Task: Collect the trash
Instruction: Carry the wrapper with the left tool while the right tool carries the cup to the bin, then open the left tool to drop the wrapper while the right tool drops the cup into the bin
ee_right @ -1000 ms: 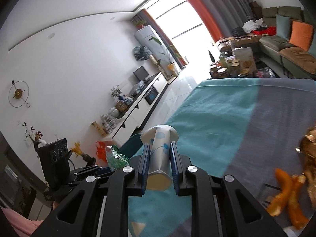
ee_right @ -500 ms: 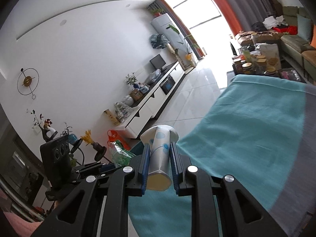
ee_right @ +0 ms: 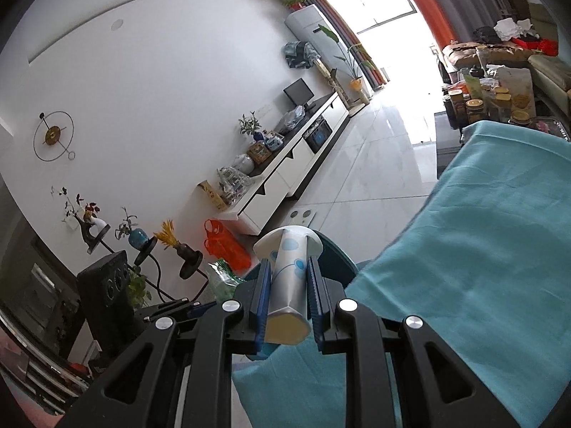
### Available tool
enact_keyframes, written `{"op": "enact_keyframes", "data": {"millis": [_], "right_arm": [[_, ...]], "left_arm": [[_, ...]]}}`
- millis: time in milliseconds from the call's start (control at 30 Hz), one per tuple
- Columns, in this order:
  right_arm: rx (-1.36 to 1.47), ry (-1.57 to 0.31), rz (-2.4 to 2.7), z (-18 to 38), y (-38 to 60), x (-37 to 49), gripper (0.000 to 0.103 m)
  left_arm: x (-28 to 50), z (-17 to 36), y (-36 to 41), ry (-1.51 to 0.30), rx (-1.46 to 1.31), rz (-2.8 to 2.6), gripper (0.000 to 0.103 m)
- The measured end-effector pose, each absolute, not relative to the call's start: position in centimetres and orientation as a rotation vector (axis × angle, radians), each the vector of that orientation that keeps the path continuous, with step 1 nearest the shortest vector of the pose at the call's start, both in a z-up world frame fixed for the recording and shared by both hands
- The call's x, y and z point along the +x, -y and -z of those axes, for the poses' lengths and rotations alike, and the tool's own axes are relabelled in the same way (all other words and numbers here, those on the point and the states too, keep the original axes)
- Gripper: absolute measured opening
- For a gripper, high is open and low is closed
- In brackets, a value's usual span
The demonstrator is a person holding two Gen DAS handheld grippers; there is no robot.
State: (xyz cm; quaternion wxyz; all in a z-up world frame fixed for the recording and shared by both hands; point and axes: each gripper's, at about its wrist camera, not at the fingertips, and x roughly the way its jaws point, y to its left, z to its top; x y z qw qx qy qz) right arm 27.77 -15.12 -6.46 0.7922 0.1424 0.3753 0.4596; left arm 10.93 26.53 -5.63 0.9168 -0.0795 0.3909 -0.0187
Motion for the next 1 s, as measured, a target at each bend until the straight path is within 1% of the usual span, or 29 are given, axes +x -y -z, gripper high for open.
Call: {"op": "enact_keyframes", "data": {"millis": [567, 800, 1000], "right_arm": [[0.261, -0.934, -0.978, 8.9, 8.0, 29.2, 0.019], [0.246, -0.991, -0.968, 10.2, 6.5, 29.4, 0.019], [0.235, -1.003, -0.974, 10.2, 5.7, 29.3, 0.021]], "left_arm": [[13.5, 10.3, -29.0, -0.907, -0.22, -0.024, 0.027], [14.9, 12.1, -29.6, -0.942, -0.233, -0.041, 0.028], [15.7, 12.8, -29.6, -0.955, -0.243, -0.071, 0.034]]}}
